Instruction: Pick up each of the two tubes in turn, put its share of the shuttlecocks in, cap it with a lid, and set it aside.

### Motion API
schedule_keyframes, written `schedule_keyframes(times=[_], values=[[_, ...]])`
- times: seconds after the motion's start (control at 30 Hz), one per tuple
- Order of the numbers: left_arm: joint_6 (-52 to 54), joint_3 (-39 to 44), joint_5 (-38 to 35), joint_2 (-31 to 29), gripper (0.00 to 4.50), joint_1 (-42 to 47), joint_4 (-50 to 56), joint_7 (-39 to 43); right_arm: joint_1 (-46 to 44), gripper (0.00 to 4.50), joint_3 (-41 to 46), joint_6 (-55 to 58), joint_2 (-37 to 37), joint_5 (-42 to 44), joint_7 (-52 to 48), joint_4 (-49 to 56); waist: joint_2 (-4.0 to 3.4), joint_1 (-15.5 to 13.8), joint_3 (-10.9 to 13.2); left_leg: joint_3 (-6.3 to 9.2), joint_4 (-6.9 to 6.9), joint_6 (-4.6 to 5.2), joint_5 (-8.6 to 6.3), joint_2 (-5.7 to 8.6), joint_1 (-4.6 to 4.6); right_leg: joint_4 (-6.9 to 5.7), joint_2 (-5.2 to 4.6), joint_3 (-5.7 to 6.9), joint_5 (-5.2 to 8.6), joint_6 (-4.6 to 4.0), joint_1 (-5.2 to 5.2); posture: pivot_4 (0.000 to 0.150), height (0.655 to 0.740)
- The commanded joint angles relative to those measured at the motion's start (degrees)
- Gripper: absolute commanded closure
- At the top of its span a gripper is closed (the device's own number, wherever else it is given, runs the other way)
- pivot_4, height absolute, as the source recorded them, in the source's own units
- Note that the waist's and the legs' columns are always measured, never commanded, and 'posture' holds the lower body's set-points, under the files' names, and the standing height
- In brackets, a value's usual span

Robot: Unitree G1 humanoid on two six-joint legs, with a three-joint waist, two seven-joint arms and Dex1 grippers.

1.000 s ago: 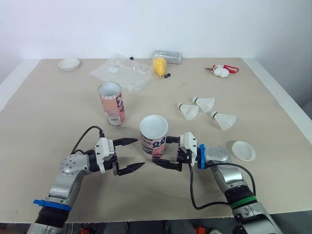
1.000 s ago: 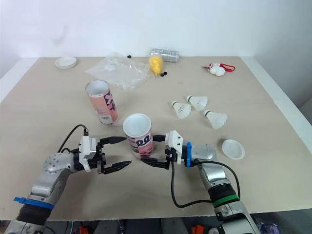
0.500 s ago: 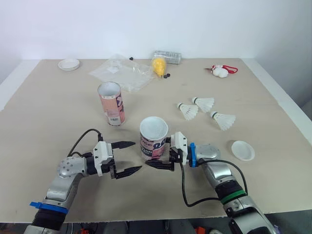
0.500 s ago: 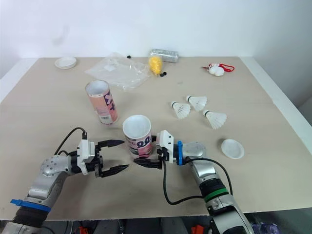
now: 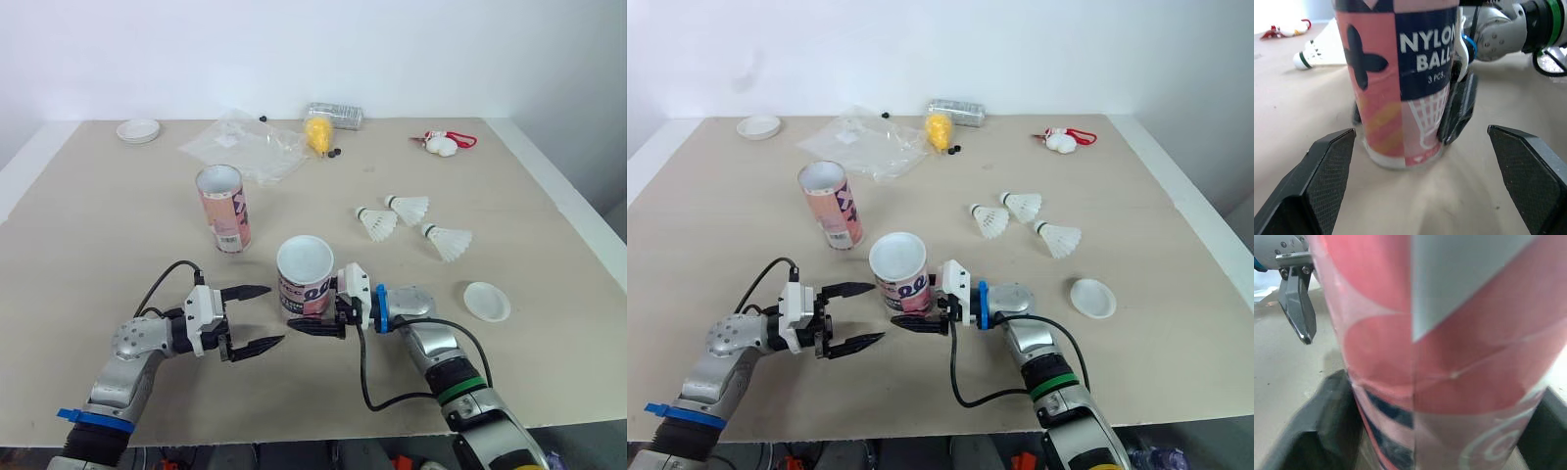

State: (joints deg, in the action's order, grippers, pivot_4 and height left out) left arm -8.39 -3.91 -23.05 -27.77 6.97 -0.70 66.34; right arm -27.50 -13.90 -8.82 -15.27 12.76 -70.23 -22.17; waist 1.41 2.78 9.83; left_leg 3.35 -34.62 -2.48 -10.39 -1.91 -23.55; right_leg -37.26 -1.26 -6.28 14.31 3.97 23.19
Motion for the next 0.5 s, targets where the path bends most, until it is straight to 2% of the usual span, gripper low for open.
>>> schedule_keyframes(times=[0.03, 0.3, 0.5], values=[[0.0, 1.28, -1.77, 0.37, 0.0, -0.16, 2.44, -0.57, 0.35, 1.41, -0.12, -0.43, 0.06, -0.02, 0.36, 1.81, 0.0, 0.0, 0.0, 0.0, -0.01, 0.0, 0.0, 0.0, 0.01, 0.0, 0.0, 0.0, 0.0, 0.0, 0.0, 0.15, 0.74], [-1.02, 0.91, -1.4, 1.11, 0.0, -0.05, 1.95, -1.36, 0.94, 1.41, 0.63, 0.74, -0.84, 0.75, 0.85, 4.57, 0.0, -0.03, 0.0, 0.0, -0.04, 0.0, 0.0, 0.01, 0.02, -0.01, 0.0, 0.0, -0.01, 0.02, -0.03, 0.15, 0.74], [-0.72, -0.39, -1.4, 1.73, 0.0, -0.52, 4.54, -0.88, 5.24, 1.41, 6.17, 8.0, -3.55, 5.78, 6.17, 16.35, 0.0, -0.04, 0.0, 0.02, -0.03, 0.0, 0.0, 0.01, -0.03, -0.01, -0.01, 0.0, 0.0, -0.01, -0.02, 0.15, 0.74]])
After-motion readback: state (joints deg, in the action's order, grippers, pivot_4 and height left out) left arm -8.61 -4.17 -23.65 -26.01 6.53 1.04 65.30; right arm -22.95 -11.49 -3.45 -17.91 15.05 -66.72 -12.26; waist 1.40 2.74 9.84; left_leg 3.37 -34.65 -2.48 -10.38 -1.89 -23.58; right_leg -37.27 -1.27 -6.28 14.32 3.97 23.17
